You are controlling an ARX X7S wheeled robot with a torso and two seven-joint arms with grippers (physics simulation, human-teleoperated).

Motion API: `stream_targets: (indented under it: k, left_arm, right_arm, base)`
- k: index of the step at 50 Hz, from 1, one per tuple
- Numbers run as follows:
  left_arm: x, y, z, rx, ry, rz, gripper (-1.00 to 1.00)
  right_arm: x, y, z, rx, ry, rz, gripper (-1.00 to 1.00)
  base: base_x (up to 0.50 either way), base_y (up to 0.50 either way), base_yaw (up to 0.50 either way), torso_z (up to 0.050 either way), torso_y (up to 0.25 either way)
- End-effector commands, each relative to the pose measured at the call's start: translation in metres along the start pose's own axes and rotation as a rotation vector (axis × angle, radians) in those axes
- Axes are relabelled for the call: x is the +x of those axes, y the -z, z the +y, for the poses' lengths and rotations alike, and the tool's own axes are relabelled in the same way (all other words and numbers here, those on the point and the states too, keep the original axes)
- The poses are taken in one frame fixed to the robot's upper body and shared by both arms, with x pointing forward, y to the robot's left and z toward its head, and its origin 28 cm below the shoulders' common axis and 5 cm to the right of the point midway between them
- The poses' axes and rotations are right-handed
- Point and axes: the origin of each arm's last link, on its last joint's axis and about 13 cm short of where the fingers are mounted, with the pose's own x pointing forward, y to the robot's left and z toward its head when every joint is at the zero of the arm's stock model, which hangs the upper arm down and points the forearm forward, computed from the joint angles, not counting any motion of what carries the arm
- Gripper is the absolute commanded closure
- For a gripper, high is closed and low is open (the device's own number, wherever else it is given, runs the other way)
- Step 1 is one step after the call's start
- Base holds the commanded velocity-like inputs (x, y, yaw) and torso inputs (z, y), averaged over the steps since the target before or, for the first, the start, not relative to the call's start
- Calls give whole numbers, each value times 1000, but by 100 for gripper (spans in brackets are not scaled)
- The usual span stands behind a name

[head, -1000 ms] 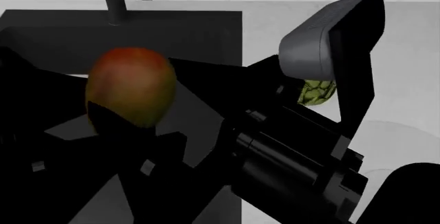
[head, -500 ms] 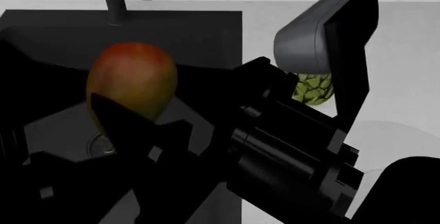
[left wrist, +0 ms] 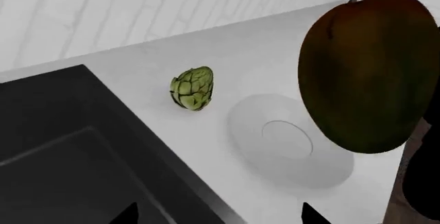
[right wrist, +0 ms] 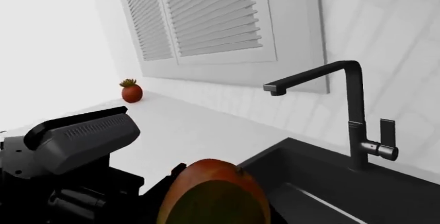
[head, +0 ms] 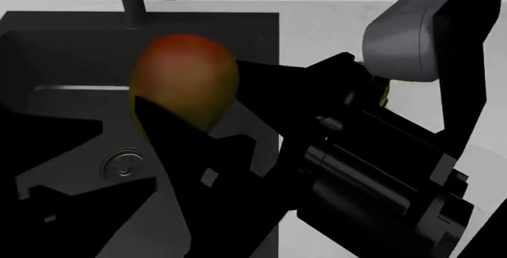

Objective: Pick the mango from the sink and place it on the plate located on the counter

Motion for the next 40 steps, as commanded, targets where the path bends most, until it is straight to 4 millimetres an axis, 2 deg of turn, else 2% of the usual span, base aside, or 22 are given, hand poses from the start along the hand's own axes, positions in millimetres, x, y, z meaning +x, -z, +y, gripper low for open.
stream_targets:
  k: [1, 9, 25, 33, 36, 40]
  left_arm:
    - [-3, 12, 4, -9, -101, 44, -100]
    - [-2, 12, 1, -9, -116, 42, -100]
    - [1, 8, 11, -41, -288, -1, -100]
    - [5, 11, 5, -25, -355, 29, -100]
    - [1, 7, 1, -29, -414, -6, -100]
    - [-1, 7, -2, -40, -405, -8, -100]
  right_arm:
    - [-19, -9, 5, -74, 127, 26, 100]
    - [-36, -16, 15, -137, 197, 42, 100]
    - [-59, -18, 12, -204, 341, 78, 100]
    - [-72, -20, 12, -213, 408, 77, 100]
    - [-78, -22, 12, -218, 440, 75, 100]
    - [-85, -22, 12, -235, 480, 92, 100]
  base:
    - [0, 0, 0, 0, 0]
    - [0, 0, 0, 0, 1]
    - [0, 0, 0, 0, 0]
    - [0, 0, 0, 0, 1]
    - [0, 0, 0, 0, 0]
    - [0, 0, 0, 0, 0]
